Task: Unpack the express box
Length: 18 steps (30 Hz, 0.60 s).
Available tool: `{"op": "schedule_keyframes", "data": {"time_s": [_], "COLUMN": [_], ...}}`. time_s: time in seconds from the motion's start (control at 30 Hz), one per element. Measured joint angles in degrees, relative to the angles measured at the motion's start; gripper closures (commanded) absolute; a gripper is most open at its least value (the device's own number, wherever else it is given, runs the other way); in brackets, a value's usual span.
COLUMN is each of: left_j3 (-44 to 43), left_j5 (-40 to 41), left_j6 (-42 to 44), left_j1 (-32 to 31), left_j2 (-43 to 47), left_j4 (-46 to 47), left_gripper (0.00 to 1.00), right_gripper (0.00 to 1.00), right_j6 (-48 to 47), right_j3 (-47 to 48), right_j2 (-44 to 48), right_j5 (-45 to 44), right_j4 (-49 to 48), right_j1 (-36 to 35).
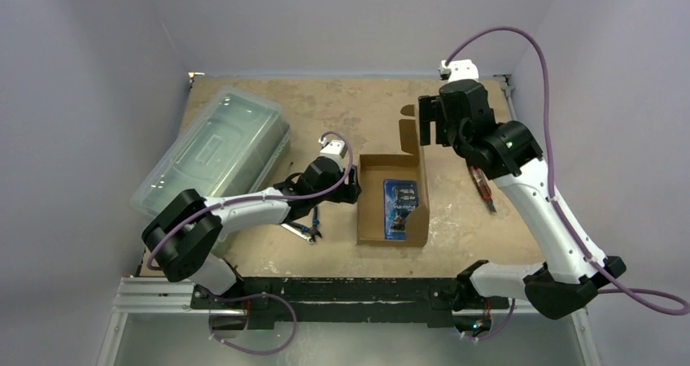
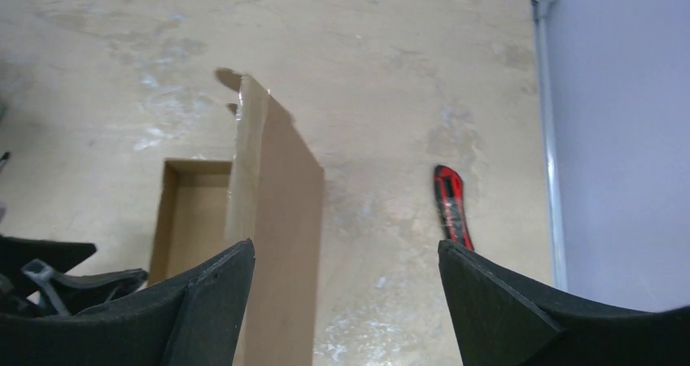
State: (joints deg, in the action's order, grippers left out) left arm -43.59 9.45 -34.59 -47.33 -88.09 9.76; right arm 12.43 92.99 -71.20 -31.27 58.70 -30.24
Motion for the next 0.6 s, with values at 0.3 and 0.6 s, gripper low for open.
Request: {"op": "schedule_keyframes", "data": {"time_s": [0.3,0.6], "left_j3": [-8.92,-16.55], "left_j5": [-4.0,-8.94], "left_j6": [4.0,4.09], "left_j1": [-4.37,-6.32], "left_j2": [5.92,4.22], "left_j4": [-2.16,0.13], "left_gripper": [0.39,0.39], "right_gripper": [0.16,0.21], "right_j6": [2.8,8.2], "right_j3": [0.57,-0.87], "right_j2": [-1.6,7.15], "right_j5": [4.46,13.57], "right_j4": [-2.47,-3.56], "right_j1": [-3.19,-3.19]}}
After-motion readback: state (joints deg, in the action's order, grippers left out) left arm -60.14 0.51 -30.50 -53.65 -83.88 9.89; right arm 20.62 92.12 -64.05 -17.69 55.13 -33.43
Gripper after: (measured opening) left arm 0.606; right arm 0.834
